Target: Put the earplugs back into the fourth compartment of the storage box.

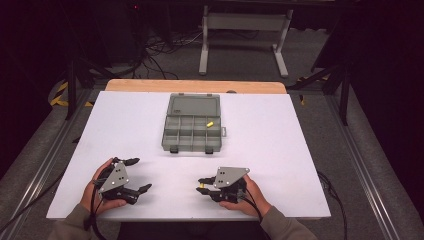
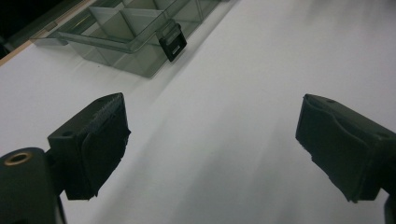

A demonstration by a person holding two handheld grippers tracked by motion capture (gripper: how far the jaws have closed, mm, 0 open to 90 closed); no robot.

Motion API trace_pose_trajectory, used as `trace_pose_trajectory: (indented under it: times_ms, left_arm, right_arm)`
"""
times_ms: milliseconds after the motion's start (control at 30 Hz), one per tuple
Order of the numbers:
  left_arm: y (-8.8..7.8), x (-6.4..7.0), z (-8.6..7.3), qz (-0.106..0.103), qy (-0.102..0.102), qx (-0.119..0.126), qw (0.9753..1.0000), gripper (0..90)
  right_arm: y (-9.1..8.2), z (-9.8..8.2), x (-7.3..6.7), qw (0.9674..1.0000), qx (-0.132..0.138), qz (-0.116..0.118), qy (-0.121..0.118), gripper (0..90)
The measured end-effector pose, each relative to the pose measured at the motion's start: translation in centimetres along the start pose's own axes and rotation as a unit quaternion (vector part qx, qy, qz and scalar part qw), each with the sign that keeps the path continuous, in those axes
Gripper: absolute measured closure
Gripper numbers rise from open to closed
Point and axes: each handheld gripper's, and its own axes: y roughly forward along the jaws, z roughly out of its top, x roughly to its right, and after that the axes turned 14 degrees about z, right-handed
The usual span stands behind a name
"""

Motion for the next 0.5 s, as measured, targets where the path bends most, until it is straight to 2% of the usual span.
trace_pose_trajectory:
  times_ms: [500]
  left_arm:
    - [-0.02,0.0,0.02,0.001,0.001,0.0,1.0,10.3]
  right_arm:
    - [-0.33,-0.03,0.11,0.9999,0.007,-0.014,0.001,71.4]
